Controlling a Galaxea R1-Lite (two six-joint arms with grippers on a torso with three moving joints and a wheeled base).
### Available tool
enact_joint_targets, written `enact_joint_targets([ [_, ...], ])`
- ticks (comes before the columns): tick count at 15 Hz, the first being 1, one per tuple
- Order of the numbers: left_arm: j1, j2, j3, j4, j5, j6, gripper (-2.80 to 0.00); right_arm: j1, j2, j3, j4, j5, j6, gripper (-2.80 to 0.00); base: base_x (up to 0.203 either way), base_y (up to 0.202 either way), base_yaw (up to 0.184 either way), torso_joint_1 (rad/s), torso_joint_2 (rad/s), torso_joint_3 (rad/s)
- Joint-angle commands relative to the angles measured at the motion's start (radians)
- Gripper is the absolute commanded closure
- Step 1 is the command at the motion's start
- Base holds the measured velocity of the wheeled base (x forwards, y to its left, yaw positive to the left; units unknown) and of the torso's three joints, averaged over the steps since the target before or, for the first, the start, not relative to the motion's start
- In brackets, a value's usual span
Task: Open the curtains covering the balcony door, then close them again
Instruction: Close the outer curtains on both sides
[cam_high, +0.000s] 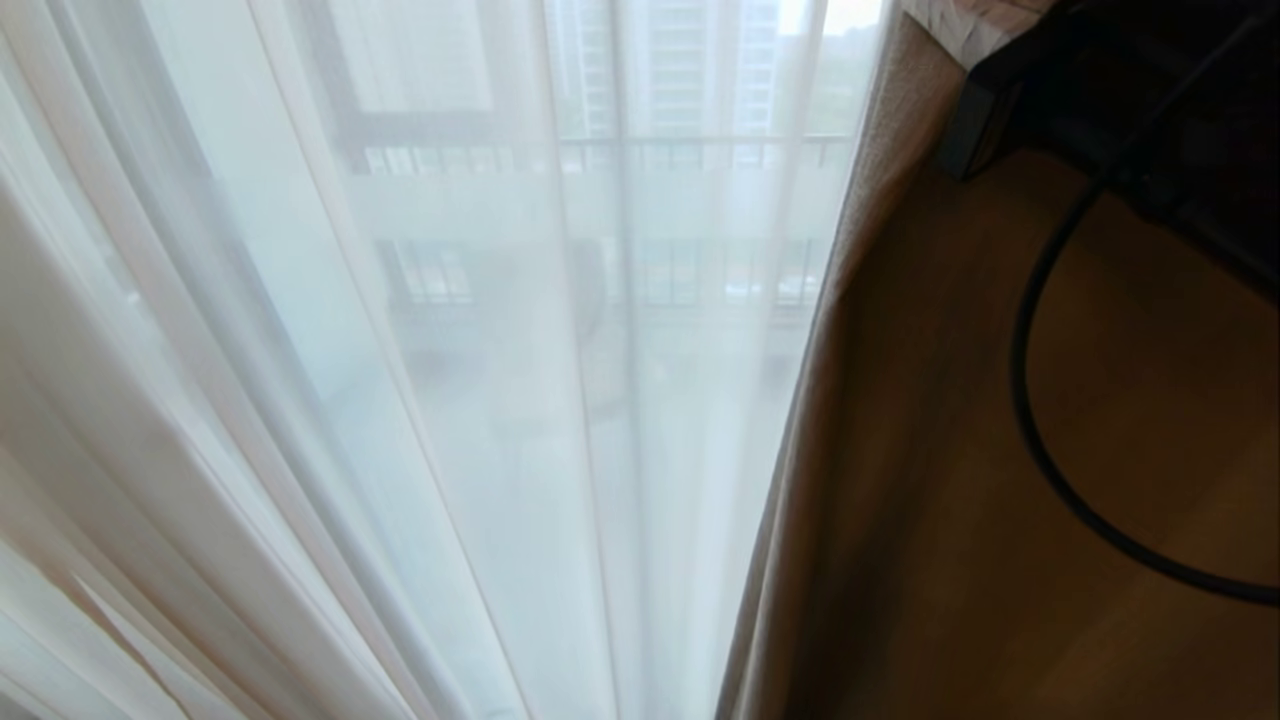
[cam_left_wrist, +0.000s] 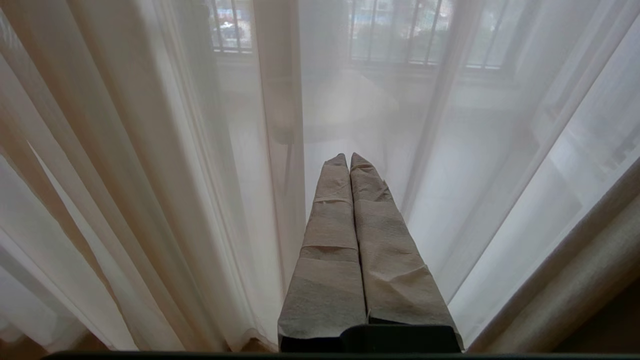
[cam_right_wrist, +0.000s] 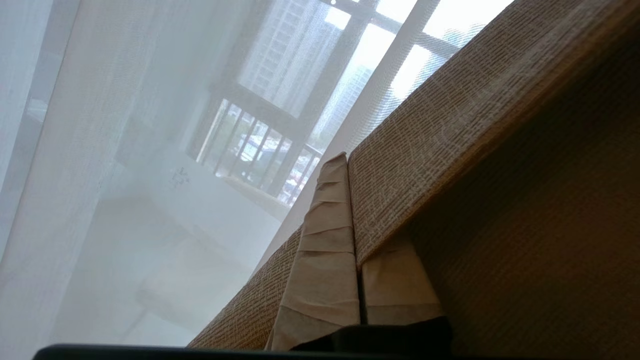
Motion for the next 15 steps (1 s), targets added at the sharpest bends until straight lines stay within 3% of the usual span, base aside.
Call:
enact_joint_targets([
  [1,0.0,0.0,0.0,0.0,0.001,-0.001,0.0,0.002,0.008,-0.001,-0.004,0.0,-0.005,0.0,0.0,0.0,0.0,0.0,0.0,0.0],
  [5,0.001,0.0,0.0,0.0,0.001,-0.001,0.0,0.002,0.018,-0.02,-0.013,-0.006,-0.063,0.0,0.0,0.0,0.0,0.0,0.0,0.0],
  [8,0.0,0.0,0.0,0.0,0.001,-0.001,0.0,0.024,0.048,-0.053,-0.058,-0.15,-0.058,0.0,0.0,0.0,0.0,0.0,0.0,0.0],
  [10,-0.001,0.0,0.0,0.0,0.001,-0.001,0.0,0.054,0.065,-0.072,-0.079,-0.213,-0.021,0.0,0.0,0.0,0.0,0.0,0.0,0.0],
  [15,0.0,0.0,0.0,0.0,0.001,-0.001,0.0,0.073,0.07,-0.089,-0.078,-0.217,0.061,0.0,0.0,0.0,0.0,0.0,0.0,0.0],
])
